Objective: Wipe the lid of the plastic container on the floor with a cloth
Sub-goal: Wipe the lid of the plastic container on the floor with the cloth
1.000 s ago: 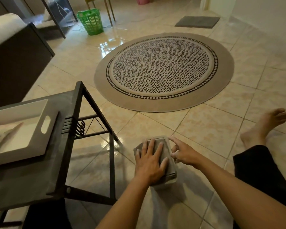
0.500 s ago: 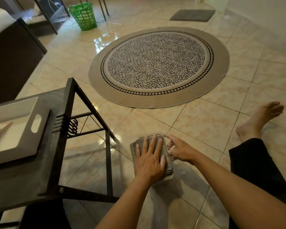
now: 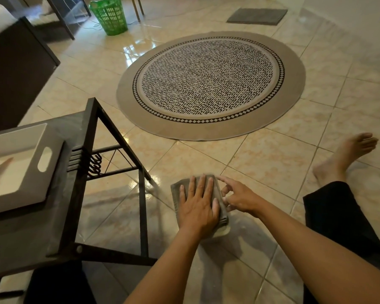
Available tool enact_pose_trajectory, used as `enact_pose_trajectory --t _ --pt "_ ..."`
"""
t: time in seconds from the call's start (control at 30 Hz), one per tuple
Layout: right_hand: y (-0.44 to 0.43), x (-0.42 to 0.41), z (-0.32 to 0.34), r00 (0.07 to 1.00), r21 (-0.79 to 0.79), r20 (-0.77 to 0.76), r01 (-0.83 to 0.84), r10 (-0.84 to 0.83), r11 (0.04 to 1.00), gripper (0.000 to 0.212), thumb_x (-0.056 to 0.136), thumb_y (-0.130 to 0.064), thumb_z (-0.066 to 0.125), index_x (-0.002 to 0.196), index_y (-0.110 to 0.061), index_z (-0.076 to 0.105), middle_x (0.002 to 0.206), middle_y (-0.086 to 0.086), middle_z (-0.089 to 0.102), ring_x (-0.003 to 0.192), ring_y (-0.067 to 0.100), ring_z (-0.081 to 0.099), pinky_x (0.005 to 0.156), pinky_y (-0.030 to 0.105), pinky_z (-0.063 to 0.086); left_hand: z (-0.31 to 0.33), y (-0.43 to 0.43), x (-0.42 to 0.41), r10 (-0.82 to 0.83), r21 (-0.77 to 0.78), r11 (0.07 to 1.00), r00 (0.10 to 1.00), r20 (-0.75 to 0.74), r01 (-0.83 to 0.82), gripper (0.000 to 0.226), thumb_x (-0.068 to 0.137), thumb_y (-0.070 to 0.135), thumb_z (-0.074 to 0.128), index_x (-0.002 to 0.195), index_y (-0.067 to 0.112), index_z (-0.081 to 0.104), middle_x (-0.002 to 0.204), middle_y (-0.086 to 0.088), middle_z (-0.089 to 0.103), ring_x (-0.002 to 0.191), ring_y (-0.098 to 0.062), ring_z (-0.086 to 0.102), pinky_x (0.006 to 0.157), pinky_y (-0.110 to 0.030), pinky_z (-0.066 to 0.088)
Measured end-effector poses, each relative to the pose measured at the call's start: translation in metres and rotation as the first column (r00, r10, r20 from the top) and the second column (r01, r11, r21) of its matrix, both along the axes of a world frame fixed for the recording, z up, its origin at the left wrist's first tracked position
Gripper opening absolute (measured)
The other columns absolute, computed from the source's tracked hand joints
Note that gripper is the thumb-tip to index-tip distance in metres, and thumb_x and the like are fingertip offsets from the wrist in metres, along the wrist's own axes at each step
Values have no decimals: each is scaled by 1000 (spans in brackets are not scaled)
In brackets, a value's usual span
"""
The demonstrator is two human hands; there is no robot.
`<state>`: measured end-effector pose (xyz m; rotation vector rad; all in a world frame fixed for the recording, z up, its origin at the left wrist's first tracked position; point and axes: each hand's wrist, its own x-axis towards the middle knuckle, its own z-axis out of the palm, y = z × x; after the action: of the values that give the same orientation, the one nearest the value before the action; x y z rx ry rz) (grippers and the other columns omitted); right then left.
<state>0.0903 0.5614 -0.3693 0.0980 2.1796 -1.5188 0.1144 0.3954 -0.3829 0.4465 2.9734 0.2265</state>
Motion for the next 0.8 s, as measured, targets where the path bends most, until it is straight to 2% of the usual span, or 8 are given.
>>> enact_pose_trajectory --t 0.07,0.2,0.4,0.67,0.8 --pt "-1 -1 1 1000 4 12 3 -3 1000 79 85 7 61 150 -31 35 95 9 53 76 19 62 61 27 59 -1 -9 2 35 4 999 999 5 -35 67 98 51 13 155 29 -15 162 2 -24 146 -21 -30 118 -49 -17" --pt "-1 -5 4 998 -11 57 -36 36 999 82 84 10 60 150 -31 32 98 11 53 73 21 63 62 30 58 -6 -8 11 50 0 999 999 17 -50 68 97 53 13 155 30 -14 162 2 -23 146 -21 -30 114 -47 -24" --pt "-2 -10 17 994 -38 88 -58 61 998 87 79 20 53 145 -35 37 109 24 55 83 25 65 63 36 62 -4 -2 -1 -2 15 1000 1000 -8 2 66 99 51 13 155 29 -15 162 2 -23 146 -21 -30 118 -49 -17" --pt "-2 -14 15 991 -89 129 -24 35 996 79 83 17 58 146 -26 37 98 14 54 82 21 64 60 32 61 -5 -5 6 62 18 998 998 6 -62 67 99 52 13 156 28 -12 161 3 -24 145 -21 -32 111 -45 -27" --pt "-1 -12 14 991 -103 130 -18 31 994 79 80 20 52 142 -28 41 96 13 55 79 20 66 60 30 60 -6 2 5 30 16 999 1000 -8 -30 65 99 50 13 155 29 -12 163 3 -21 147 -22 -28 117 -49 -18"
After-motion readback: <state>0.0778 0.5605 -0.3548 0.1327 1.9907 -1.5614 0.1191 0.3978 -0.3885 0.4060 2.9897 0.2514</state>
